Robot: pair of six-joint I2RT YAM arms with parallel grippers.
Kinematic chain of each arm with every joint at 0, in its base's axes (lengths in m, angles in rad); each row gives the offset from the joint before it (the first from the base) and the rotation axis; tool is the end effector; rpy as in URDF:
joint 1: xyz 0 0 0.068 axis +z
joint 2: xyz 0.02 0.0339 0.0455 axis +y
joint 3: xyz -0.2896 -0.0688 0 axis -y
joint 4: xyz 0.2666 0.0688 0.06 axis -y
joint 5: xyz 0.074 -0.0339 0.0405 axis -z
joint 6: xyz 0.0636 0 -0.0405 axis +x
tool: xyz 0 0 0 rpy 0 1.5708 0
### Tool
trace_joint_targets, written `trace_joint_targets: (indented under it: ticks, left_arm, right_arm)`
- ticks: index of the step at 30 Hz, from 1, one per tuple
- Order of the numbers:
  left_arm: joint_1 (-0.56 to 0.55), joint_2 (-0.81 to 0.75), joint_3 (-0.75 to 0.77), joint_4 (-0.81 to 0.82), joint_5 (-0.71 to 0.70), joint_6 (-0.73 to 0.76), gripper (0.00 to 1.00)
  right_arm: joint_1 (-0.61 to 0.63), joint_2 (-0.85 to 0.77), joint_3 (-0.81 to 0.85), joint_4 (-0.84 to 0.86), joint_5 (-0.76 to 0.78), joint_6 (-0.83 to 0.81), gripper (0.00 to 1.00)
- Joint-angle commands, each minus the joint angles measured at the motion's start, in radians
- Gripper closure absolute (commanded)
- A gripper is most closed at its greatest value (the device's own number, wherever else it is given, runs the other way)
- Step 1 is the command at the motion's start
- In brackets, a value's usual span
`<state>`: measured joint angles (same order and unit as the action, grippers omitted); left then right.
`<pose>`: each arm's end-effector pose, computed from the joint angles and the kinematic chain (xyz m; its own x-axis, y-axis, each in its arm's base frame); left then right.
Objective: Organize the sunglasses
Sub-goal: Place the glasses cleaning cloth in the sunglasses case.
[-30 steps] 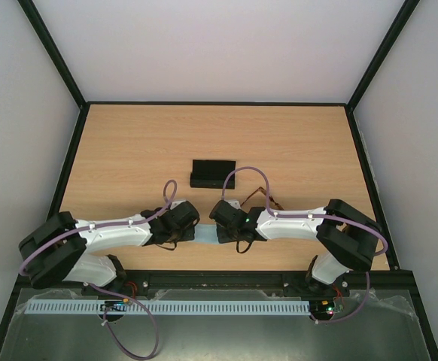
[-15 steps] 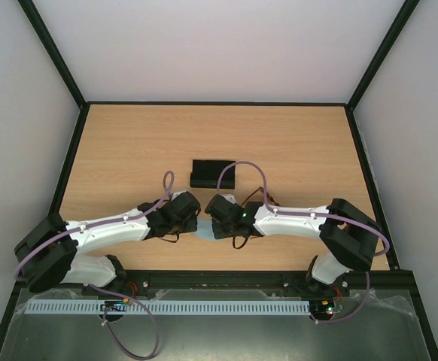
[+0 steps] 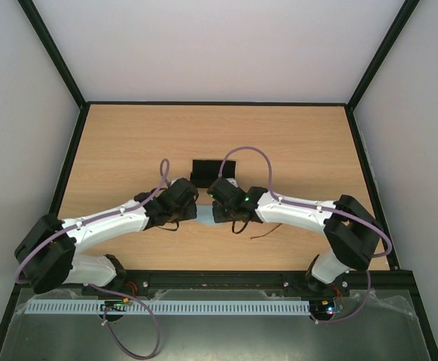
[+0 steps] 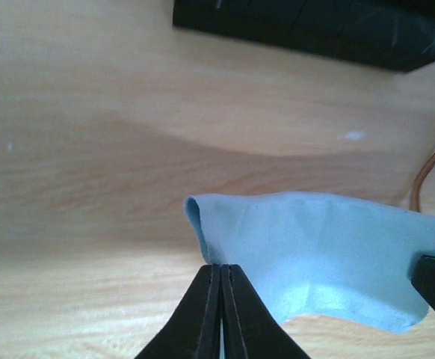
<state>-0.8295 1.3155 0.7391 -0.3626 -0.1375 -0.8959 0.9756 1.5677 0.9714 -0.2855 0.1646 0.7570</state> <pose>0.1982 -0.2036 0.1882 -0.8682 -0.1970 -0.4554 -0.0031 0.9200 -0.3920 0.2107 0.2925 0.1975 -0.8354 -0.0255 -0.5490 -0.2541 0.9037 0.3447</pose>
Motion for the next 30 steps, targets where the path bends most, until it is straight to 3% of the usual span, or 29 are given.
trace_joint_targets:
  ticks: [1,19,30]
  left_arm:
    - [0.051,0.042,0.094,-0.023,0.005,0.077,0.98]
    - [0.233,0.342,0.414,0.013,0.083,0.222,0.98]
    - [0.26,0.493,0.504,0.016,0.102,0.25,0.98]
  right_arm:
    - [-0.056,0.018,0.091,-0.073,-0.007,-0.069,0.99]
    - [-0.319,0.261,0.446,-0.159,-0.141,-0.24,0.99]
    - [-0.375,0.347,0.477,-0.153,-0.182,-0.265,0.99]
